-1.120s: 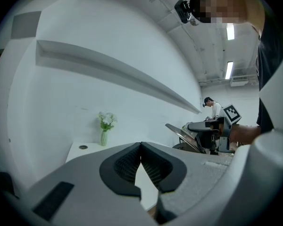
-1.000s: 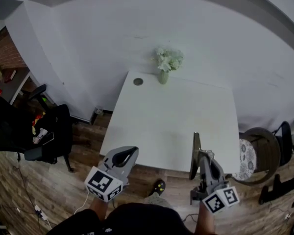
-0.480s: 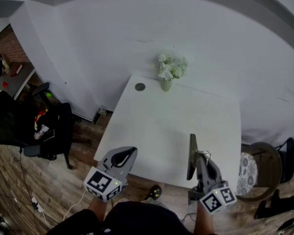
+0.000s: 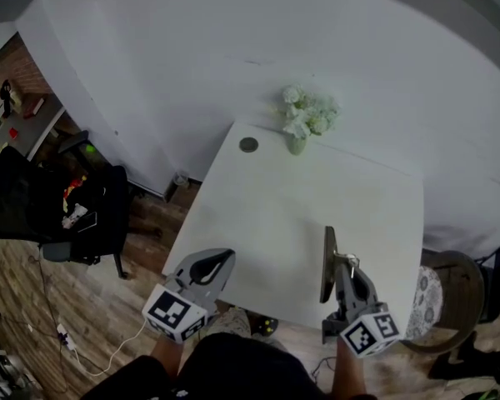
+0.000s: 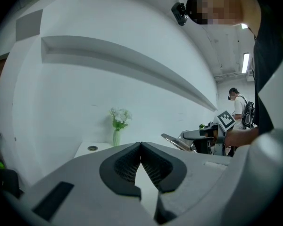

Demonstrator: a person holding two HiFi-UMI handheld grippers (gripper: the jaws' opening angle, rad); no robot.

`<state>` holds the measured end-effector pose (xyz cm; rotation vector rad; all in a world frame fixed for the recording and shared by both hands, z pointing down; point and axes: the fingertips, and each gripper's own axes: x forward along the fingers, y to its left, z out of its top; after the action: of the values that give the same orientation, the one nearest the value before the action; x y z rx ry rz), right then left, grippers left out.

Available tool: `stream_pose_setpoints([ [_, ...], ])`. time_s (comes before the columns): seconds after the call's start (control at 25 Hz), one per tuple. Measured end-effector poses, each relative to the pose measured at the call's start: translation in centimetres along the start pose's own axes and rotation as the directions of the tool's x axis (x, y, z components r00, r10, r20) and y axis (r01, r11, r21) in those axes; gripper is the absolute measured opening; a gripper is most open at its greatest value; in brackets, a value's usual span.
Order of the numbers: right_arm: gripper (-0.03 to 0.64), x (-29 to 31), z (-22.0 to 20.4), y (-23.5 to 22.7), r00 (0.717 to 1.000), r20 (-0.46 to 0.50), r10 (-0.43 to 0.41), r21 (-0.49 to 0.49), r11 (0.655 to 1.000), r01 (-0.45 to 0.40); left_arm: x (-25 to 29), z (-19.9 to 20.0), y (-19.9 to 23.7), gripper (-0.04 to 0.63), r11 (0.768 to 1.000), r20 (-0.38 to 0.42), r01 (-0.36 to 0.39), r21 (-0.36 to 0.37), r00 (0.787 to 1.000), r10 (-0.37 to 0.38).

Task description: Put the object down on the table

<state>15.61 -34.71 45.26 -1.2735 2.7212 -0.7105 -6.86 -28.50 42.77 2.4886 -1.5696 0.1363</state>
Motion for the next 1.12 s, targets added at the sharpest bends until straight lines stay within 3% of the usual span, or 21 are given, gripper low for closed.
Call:
stream_pose_setpoints([
  [0.56,0.006,5.4,-5.3,-3.2,0.989,-0.128,-0.071,0.045,0.996,0.077,1.9,-0.9,4.3,-0.002,1.0,-0.038,-0.002,-0.013,0.999,0.001],
  [1.12,0.006,6.7,-10.5,-5.9,0.96,-0.258,-0.107,0.064,0.99,0.127,1.7,-1.2,4.3,-0.002,1.0,-0.052,-0.018,-0.017,0.998,0.017],
])
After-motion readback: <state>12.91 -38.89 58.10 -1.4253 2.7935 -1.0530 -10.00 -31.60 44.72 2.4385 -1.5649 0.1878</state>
